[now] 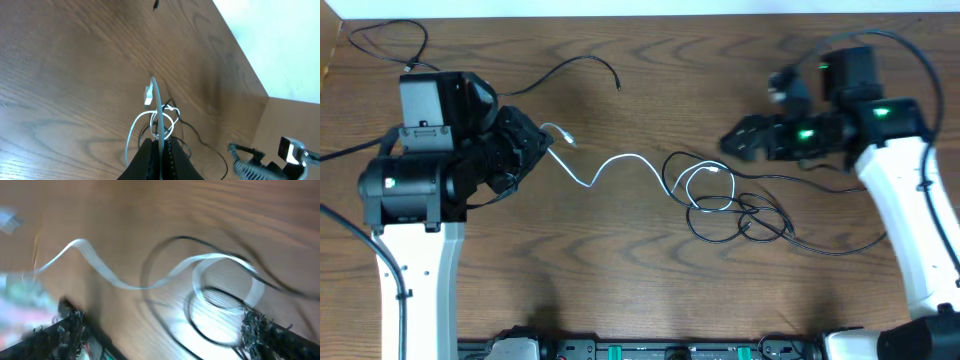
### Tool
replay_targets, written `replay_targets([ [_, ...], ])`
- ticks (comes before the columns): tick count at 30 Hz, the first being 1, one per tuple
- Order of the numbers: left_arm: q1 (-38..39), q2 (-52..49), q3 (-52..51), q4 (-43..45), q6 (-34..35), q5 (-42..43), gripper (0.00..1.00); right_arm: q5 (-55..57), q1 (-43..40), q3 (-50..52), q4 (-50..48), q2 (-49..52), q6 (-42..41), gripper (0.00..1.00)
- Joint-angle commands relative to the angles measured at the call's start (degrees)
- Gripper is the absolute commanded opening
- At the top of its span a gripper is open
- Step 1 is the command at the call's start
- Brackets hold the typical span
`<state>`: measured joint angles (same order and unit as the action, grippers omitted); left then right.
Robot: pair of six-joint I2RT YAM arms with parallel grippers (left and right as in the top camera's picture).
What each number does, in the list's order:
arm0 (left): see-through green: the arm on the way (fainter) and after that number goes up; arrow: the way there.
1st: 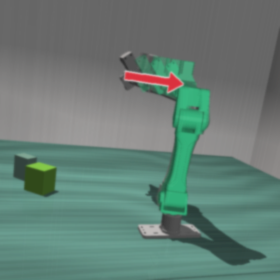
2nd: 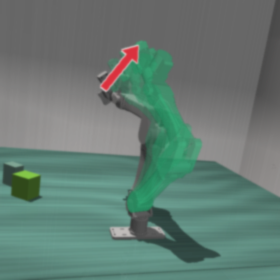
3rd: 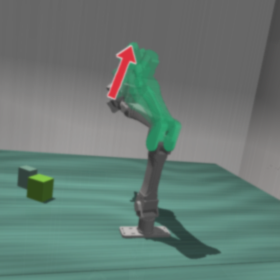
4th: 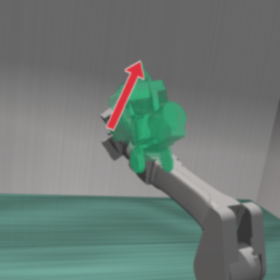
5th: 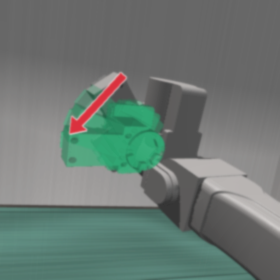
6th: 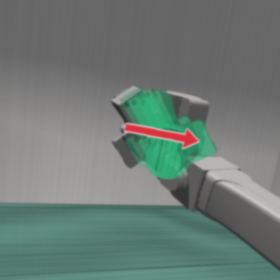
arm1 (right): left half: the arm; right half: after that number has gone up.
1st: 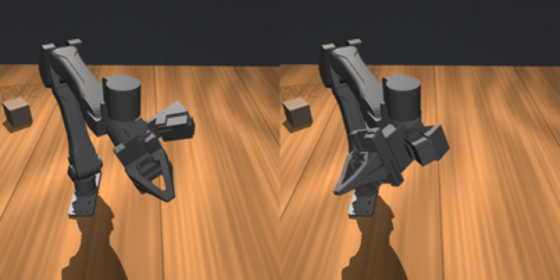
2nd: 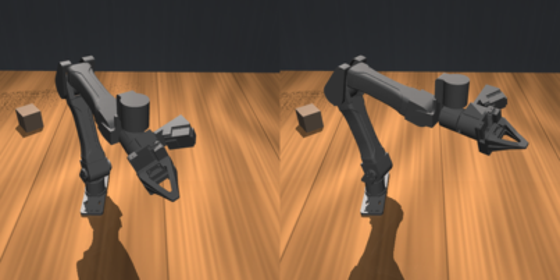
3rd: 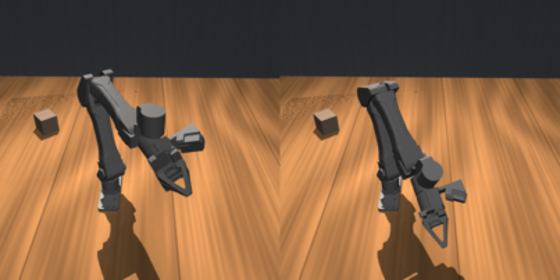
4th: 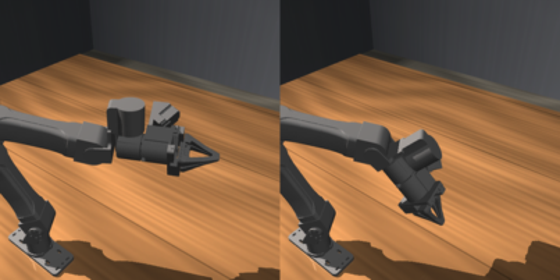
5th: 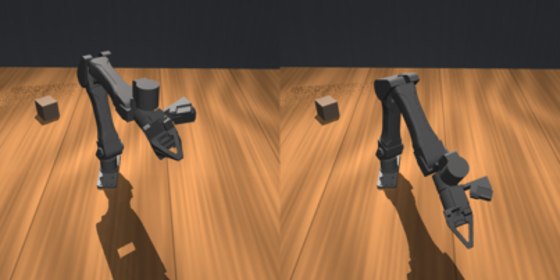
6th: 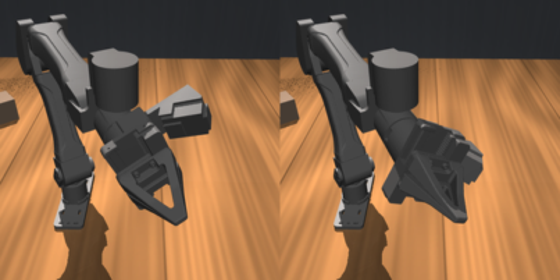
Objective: Untangle cables
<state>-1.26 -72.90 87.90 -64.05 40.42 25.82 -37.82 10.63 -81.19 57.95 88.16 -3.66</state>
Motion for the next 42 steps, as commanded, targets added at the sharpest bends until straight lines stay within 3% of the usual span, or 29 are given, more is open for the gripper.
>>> replay_targets([
  [1,0.11,-0.39,1.05,0.02,-0.76,0.72,0.08,-1.97,6.71,1.25,-2.38,0.15,8.57,0.99],
  [13,0.11,-0.39,1.05,-0.44,-0.79,0.7,0.07,24.24,25.38,2.34,-13.42,5.73,8.44,0.99],
  [15,0.11,-0.39,1.05,-0.44,-0.79,0.68,0.08,24.2,26.36,2.34,-13.62,8.02,8.46,0.94],
  [17,0.11,-0.39,1.05,-0.44,-0.79,0.7,0.07,24.2,26.95,2.34,-13.62,10.25,8.46,0.79],
  [21,0.11,-0.39,1.05,-0.42,-0.79,0.66,0.07,24.11,27.08,2.34,-13.73,13.38,8.04,0.79],
  [26,0.11,-0.39,1.05,-0.42,-0.79,0.46,0.08,24.17,27.08,2.21,-14.49,13.62,6.71,0.15],
  [28,0.11,-0.42,1.05,-0.39,-0.81,0.46,0.08,24.17,27.08,1.73,-14.88,13.38,4.72,0.01],
  [35,0.11,-0.42,1.05,-0.39,-0.79,-0.26,0.08,24.22,26.62,-1.79,-14.88,9.51,-0.76,0.01],
  [42,0.11,-0.42,1.05,-0.42,-0.81,-3.06,0.08,24.2,24.79,-8.87,-15.02,-1.46,-5.77,0.01],
])
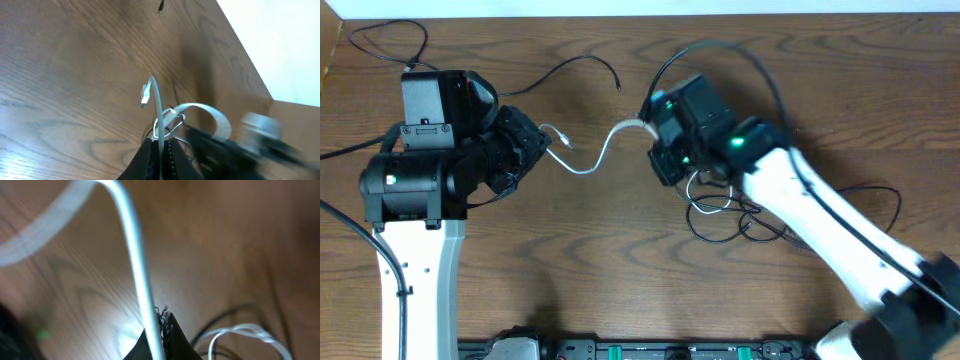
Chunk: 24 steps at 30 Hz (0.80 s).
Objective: Untangle cables
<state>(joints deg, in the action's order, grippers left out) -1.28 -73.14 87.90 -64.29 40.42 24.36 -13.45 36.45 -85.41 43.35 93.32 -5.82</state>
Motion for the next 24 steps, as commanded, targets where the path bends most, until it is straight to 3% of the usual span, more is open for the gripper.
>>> replay_targets([
  [1,0.13,-0.17,1.05,-0.2,-0.81,-1.6,0.08,-0.17,-1.33,-5.62,-0.63,-8.28,-4.04,0.01],
  [9,0.13,-0.2,1.05,-0.17,-0.81,-1.55,0.09,0.13,-1.97,-7.5,-10.21,-21.09,-9.14,0.01],
  [10,0.13,-0.22,1.05,-0.17,-0.81,-1.57,0.14,0.85,-1.97,-7.5,-11.21,-22.25,-9.53,0.01],
  [17,0.13,-0.22,1.05,-0.2,-0.81,-1.55,0.16,11.65,-1.97,-7.5,-12.61,-25.77,-11.41,0.01],
  [24,0.13,-0.22,0.79,-0.44,-0.81,-1.53,0.7,20.83,-1.97,-7.5,-14.75,-25.83,-17.9,0.01],
])
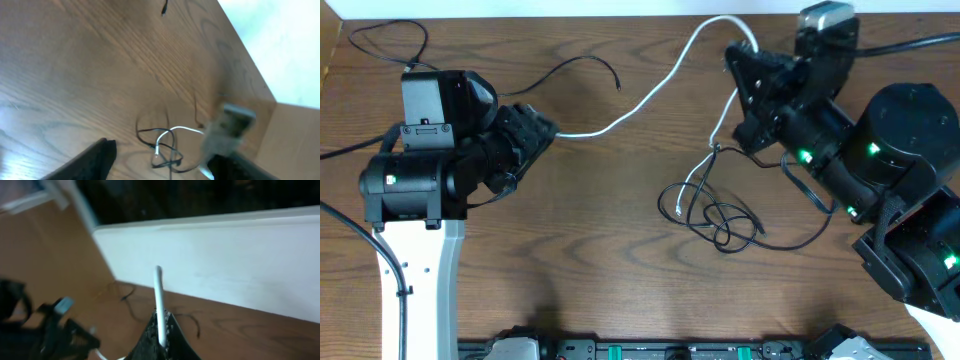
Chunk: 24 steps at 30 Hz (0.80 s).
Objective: Untangle cables
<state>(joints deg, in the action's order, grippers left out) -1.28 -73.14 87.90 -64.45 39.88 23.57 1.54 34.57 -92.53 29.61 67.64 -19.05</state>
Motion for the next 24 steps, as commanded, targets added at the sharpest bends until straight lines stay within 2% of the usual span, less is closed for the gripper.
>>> replay_targets([
  [1,0.13,-0.22,0.7,-0.31,-0.28,-0.74,0.72,5.81,-0.09,-0.37,-1.79,-0.15,-6.03,0.01],
  [3,0.13,-0.22,0.44,-0.31,-0.28,-0.74,0.76,5.79,-0.09,-0.37,-3.74,-0.15,-8.44,0.01],
  [7,0.13,-0.24,0.39,-0.5,-0.48,-0.74,0.77,5.79,-0.09,-0.42,-9.03,-0.33,-8.83,0.01],
  [11,0.13,-0.28,0.39,-0.7,-1.36,-0.74,0.86,5.81,-0.09,-0.52,-13.2,-0.83,-10.97,0.01],
  [12,0.13,-0.33,0.39,-0.7,-1.7,-0.76,0.89,5.81,-0.09,-0.55,-13.75,-1.01,-11.02,0.01],
  [18,0.13,-1.22,0.39,-0.72,-1.97,-0.98,0.95,5.88,-0.11,-1.42,-14.67,-1.2,-11.15,0.01],
  [20,0.13,-1.84,0.39,-0.72,-1.97,-3.52,0.96,5.86,-0.35,-2.01,-14.56,-1.22,-11.13,0.01],
  [24,0.07,-3.63,0.39,-1.09,-1.92,-17.07,0.96,5.9,-2.16,-3.58,-12.63,-1.22,-11.1,0.01],
])
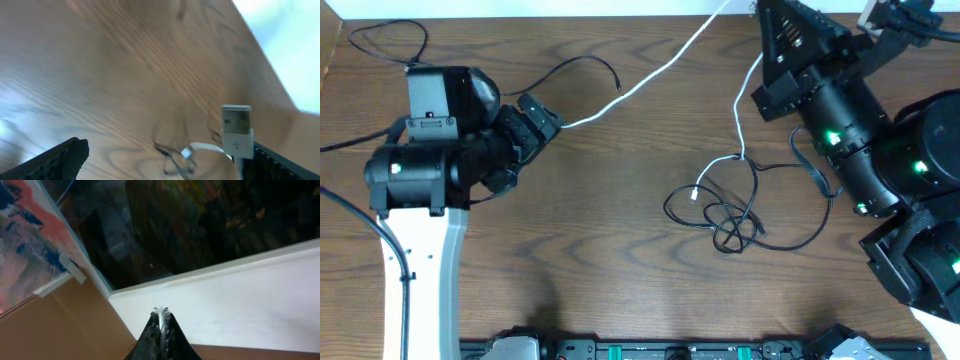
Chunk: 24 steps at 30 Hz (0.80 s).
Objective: Untangle cables
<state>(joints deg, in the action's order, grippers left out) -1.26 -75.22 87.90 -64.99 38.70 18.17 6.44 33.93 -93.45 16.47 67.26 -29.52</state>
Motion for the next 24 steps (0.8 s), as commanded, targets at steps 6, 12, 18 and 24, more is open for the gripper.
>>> replay_targets([
  [6,-0.98,-5.9,0.39,-3.15,-0.74,-19.28,0.96,9.75,-5.64,-3.26,7.85,-0.87,-0.2,0.01],
  [12,-1.18,-9.46,0.39,-4.24,-1.55,-15.41,0.97,17.11,-9.55,-3.26,17.4,1.22,-0.04,0.01],
  [18,-0.13,-10.29,0.39,-2.21,-21.07,10.29,0.97,11.39,-9.66,-3.26,21.0,4.35,-3.17,0.01],
  [24,4.94,-10.29,0.39,-2.93,-38.47,25.88,0.97,5.38,-9.68,-3.26,21.07,8.07,-7.87,0.01],
])
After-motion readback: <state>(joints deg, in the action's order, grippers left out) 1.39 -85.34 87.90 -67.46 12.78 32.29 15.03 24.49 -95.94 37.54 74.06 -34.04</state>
